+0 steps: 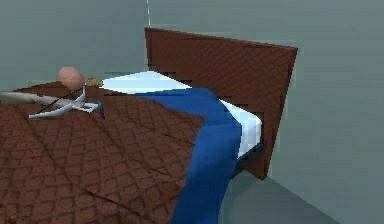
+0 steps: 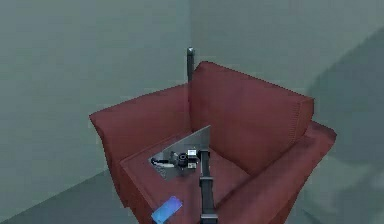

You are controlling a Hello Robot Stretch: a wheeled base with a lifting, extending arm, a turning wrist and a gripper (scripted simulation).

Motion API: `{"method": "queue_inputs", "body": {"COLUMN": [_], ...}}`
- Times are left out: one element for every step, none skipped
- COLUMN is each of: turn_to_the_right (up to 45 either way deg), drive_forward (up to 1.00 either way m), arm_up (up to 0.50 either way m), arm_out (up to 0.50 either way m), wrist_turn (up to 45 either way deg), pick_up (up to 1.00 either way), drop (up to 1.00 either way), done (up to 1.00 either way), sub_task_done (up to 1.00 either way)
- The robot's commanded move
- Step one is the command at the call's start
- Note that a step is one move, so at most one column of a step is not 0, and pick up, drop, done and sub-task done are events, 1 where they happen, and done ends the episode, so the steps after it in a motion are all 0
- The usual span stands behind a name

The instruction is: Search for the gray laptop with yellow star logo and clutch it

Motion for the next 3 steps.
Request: {"method": "queue_inputs", "body": {"turn_to_the_right": [0.0,0.0,0.0], "drive_forward": [0.0,0.0,0.0], "arm_up": [0.0,0.1,0.0], "arm_out": [0.0,0.0,0.0], "wrist_turn": [0.0,0.0,0.0], "pick_up": [1.0,0.0,0.0], "drop": [0.0,0.0,0.0], "done": [0.0,0.0,1.0], "sub_task_done": [0.0,0.0,0.0]}}
